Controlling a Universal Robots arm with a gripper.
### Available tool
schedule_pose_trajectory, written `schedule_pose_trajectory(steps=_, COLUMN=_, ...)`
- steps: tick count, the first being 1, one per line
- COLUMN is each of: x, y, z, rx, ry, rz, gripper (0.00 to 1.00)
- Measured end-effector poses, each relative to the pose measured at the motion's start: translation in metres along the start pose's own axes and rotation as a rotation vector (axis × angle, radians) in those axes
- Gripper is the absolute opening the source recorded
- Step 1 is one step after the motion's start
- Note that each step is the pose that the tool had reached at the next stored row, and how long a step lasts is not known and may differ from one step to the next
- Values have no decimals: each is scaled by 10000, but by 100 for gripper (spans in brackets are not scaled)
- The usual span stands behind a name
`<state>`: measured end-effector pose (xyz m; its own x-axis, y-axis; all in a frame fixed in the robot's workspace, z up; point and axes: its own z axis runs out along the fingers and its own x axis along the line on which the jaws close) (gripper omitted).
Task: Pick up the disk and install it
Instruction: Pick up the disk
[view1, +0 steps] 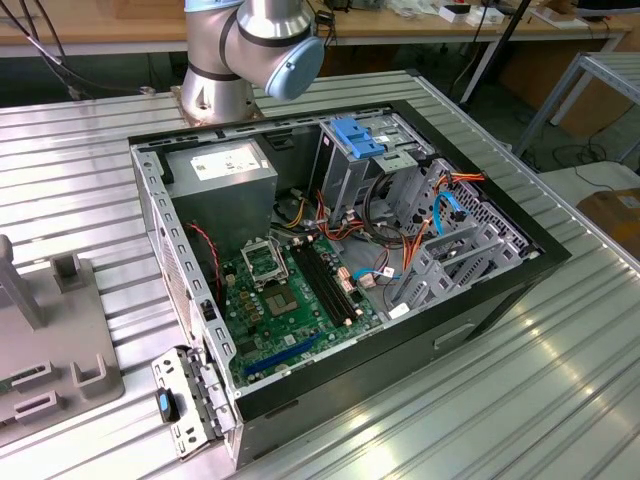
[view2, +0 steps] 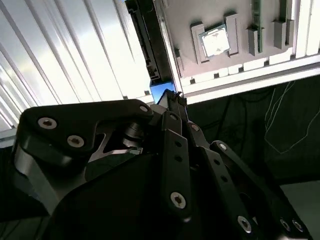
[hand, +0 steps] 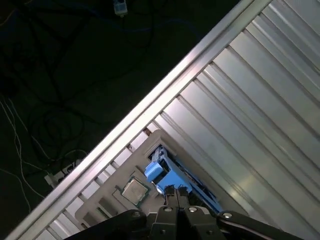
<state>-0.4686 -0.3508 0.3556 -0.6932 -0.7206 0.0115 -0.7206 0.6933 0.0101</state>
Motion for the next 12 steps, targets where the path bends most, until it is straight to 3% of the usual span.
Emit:
schedule_pose_trajectory(steps=4, x=0, y=0, z=0, rx=16, ry=13, rz=-1328, gripper=11)
schedule_pose_trajectory(steps=12, x=0, y=0, z=0, rx=38, ry=33, rz=-3313, gripper=11)
